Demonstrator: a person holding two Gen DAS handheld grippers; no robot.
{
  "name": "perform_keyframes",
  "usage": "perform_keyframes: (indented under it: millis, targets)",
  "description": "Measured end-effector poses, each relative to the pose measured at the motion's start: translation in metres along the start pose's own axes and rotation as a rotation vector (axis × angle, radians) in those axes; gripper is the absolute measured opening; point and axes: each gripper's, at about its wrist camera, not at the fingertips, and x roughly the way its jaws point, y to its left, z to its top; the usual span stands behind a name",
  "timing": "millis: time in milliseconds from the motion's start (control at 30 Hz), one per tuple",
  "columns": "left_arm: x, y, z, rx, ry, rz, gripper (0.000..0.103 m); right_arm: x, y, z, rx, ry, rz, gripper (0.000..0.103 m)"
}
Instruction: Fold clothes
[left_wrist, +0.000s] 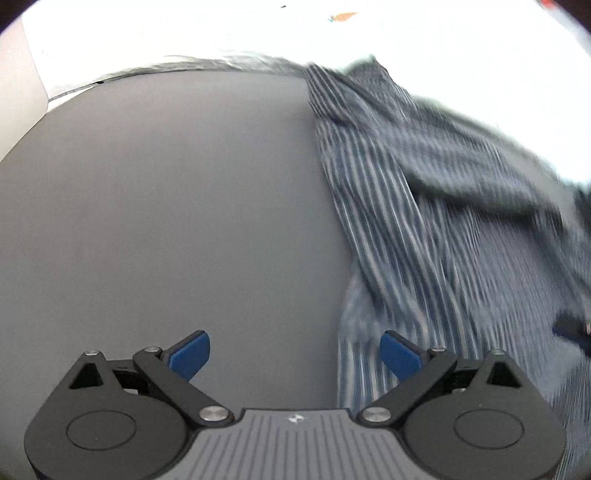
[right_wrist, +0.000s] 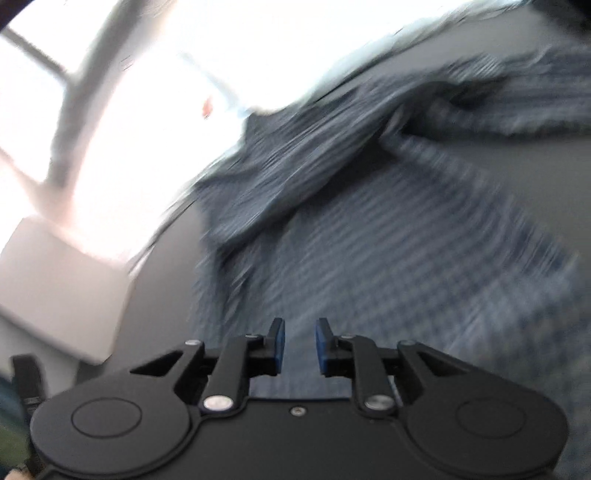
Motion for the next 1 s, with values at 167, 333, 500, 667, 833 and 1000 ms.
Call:
perform_keyframes:
  millis: [167, 333, 500, 667, 833, 1000]
  targets:
    - [0.035, 0.002, 0.068, -0.086, -0.093, -0.062, 0.094, 0.007, -0.028, 0.050, 0.083, -0.134, -0.136, 0.026]
    - [0.082, 0.002, 0.134, -0.144, -0.122, -0.138, 0.082, 0.020, -0.066, 0.097, 0.210, -0.242, -0.223, 0.040]
    - [0.129, -0.002, 0.197, -0.143, -0.154, -0.176, 0.081, 0.036, -0.102, 0.138, 0.289, -0.326, -0.298, 0.050]
    - [0.169, -0.011, 0.235, -0.165, -0.133, -0.202, 0.061, 0.051, -0.123, 0.172, 0.288, -0.370, -0.354, 0.048]
    - [0.191, -0.025, 0.250, -0.197, -0.134, -0.189, 0.003, 0.064, -0.107, 0.188, 0.086, -0.311, -0.360, 0.005]
    - [0.173, -0.049, 0.266, -0.110, -0.229, -0.146, 0.002, 0.041, -0.090, 0.206, -0.033, -0.383, -0.372, 0.004]
